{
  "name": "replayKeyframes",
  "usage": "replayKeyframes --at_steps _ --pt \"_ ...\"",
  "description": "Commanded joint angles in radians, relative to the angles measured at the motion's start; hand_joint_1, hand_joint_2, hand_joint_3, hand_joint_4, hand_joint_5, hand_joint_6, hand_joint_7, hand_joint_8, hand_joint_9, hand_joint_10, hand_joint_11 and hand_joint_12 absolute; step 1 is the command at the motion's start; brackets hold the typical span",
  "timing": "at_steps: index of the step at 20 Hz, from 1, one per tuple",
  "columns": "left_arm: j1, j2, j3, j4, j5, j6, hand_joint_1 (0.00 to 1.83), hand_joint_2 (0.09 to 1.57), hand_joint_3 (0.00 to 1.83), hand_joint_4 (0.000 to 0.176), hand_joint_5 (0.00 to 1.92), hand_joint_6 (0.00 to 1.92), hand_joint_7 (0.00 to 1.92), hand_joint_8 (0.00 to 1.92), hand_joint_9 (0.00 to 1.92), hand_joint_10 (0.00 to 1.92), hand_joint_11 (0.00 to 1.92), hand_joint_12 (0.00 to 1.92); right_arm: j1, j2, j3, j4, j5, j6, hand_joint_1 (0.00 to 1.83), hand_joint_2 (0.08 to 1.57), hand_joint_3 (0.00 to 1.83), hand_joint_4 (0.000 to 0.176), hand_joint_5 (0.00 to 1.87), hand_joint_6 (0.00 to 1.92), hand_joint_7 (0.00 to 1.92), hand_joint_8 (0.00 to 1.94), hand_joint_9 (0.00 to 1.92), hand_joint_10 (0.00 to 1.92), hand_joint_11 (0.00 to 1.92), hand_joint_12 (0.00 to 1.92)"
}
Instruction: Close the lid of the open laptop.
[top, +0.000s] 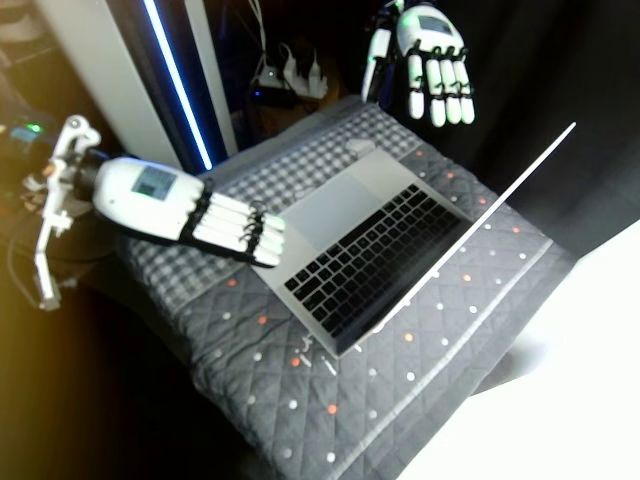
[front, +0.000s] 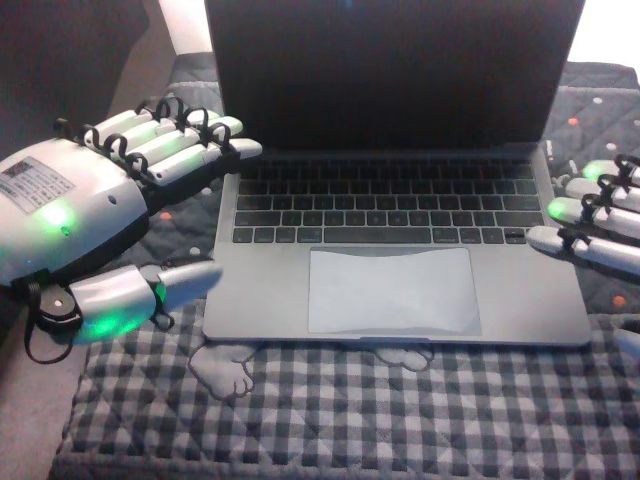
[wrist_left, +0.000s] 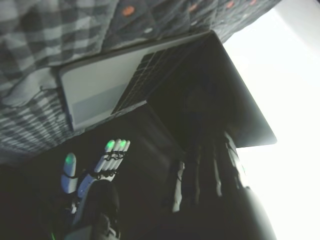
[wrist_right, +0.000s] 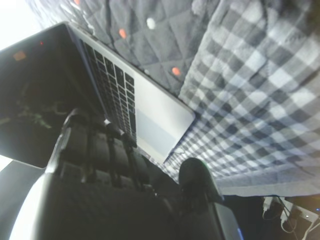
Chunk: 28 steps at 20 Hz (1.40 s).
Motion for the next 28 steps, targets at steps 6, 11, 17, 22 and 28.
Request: replayKeyframes --at_steps 6,11,17,22,28 --pt "-0.022 -0.018 -0.006 0.024 -0.062 -0.010 0.25 1.46 0.00 0.030 0.02 0.00 0.03 0.01 0.02 0.02 0.00 0.74 0.010 0.018 0.002 0.029 0.166 -0.003 0.00 1.40 0.00 0.017 0.00 0.00 0.00 0.00 0.00 0.00 0.00 0.00" --pt "-0.023 -0.088 0.022 0.072 0.065 -0.053 0.05 1.42 0.00 0.000 0.07 0.01 0.07 0.01 0.03 0.01 0.00 0.27 0.020 0.019 0.004 0.032 0.173 -0.003 0.00 1.38 0.00 0.000 0.00 0.00 0.00 0.00 0.00 0.00 0.00 0.00" --pt "-0.020 -0.117 0.032 0.114 0.153 -0.083 0.01 1.38 0.00 0.000 0.03 0.00 0.01 0.00 0.00 0.00 0.00 0.11 0.040 0.020 0.007 0.032 0.173 -0.003 0.00 1.39 0.00 0.038 0.00 0.00 0.00 0.00 0.00 0.00 0.00 0.00" --pt "-0.007 -0.142 0.045 0.156 0.194 -0.150 0.05 1.34 0.00 0.010 0.04 0.01 0.02 0.00 0.01 0.01 0.00 0.26 0.094 0.019 0.011 0.033 0.174 -0.003 0.06 1.42 0.01 0.074 0.00 0.00 0.00 0.00 0.00 0.00 0.00 0.00" --pt "0.000 -0.143 0.052 0.197 0.231 -0.201 0.00 1.34 0.00 0.010 0.03 0.01 0.03 0.00 0.03 0.00 0.00 0.38 0.145 0.013 0.019 0.027 0.174 -0.003 0.06 1.42 0.00 0.104 0.00 0.00 0.00 0.00 0.00 0.00 0.00 0.00"
